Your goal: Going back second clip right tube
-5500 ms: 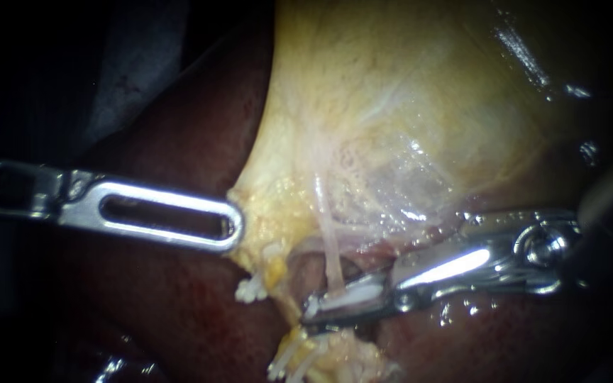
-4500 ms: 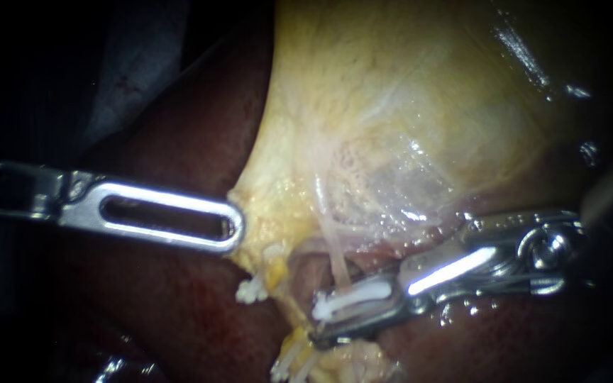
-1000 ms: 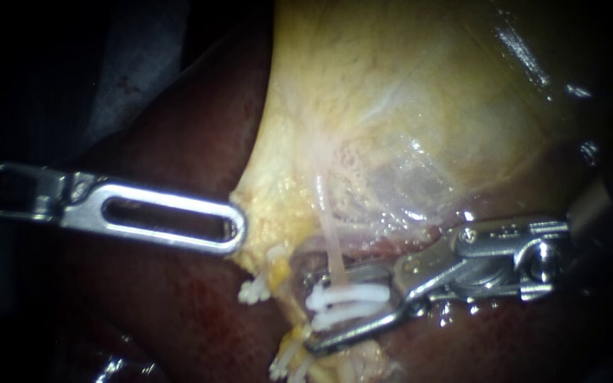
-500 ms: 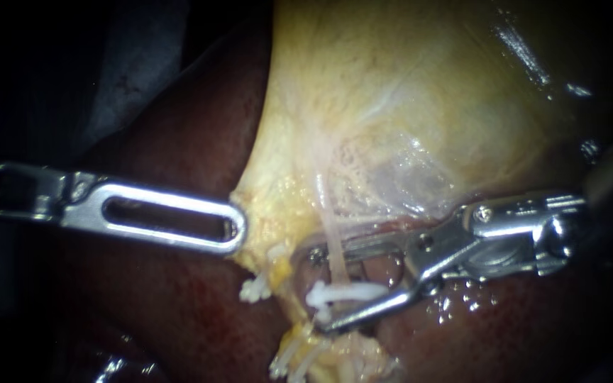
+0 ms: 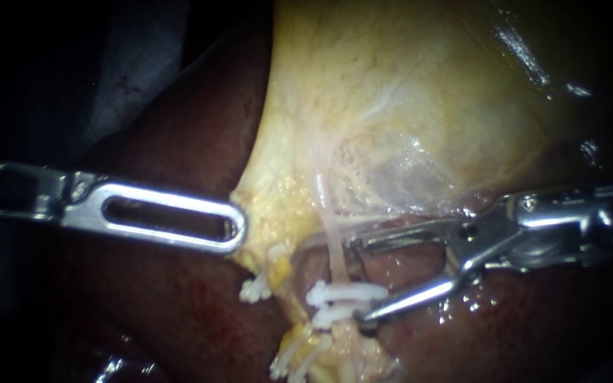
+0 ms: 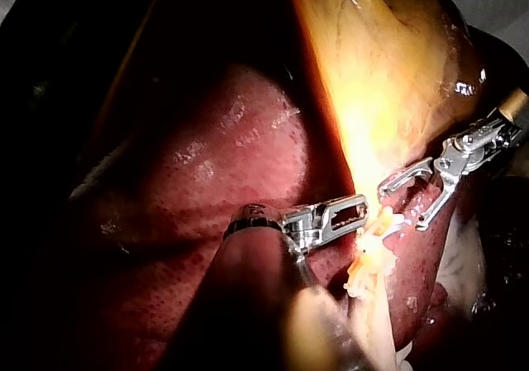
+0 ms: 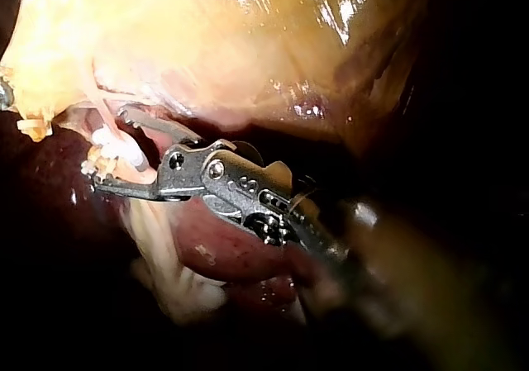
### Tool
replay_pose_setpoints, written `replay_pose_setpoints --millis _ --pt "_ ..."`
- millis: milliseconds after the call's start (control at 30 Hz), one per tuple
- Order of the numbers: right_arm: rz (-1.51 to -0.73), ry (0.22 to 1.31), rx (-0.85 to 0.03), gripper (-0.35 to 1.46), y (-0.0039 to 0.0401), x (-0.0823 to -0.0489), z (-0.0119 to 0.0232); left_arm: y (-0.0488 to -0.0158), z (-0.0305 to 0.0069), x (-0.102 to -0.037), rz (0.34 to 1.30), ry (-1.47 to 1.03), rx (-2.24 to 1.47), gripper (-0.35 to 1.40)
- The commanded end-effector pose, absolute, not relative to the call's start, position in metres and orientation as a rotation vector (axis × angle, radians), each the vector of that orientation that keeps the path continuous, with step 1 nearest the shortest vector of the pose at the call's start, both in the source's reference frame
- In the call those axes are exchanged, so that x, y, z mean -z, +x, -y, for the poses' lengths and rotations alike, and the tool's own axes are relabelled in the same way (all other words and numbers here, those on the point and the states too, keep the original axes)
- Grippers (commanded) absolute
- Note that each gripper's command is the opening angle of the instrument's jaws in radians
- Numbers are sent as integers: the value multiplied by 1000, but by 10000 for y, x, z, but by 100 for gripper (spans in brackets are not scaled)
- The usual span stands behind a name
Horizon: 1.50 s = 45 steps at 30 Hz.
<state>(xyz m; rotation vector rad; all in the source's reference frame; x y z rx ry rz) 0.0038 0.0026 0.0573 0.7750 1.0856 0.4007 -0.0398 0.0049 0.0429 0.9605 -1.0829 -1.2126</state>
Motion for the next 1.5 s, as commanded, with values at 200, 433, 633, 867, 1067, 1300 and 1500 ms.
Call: replay_pose_setpoints --millis 200,433,633,867,1067,1300,1500 --pt "-1099 740 -395 60 19 -558 -44 -398 -48 -429 1083 962 1211 -35" --pt "-1117 684 -383 60 -7 -537 -69 -398 -48 -429 1083 962 1211 -35" --pt "-1122 661 -379 60 -23 -524 -83 -398 -49 -430 1083 961 1211 -35" --pt "-1124 658 -374 60 -24 -522 -83 -400 -48 -435 1083 958 1211 -35" --pt "-1124 658 -374 60 -24 -522 -83 -412 -42 -455 1083 955 1199 -35" --pt "-1124 658 -374 60 -24 -522 -82 -436 -34 -478 1079 960 1186 -35" --pt "-1124 657 -374 60 -24 -522 -81 -458 -28 -488 1071 971 1174 -35"
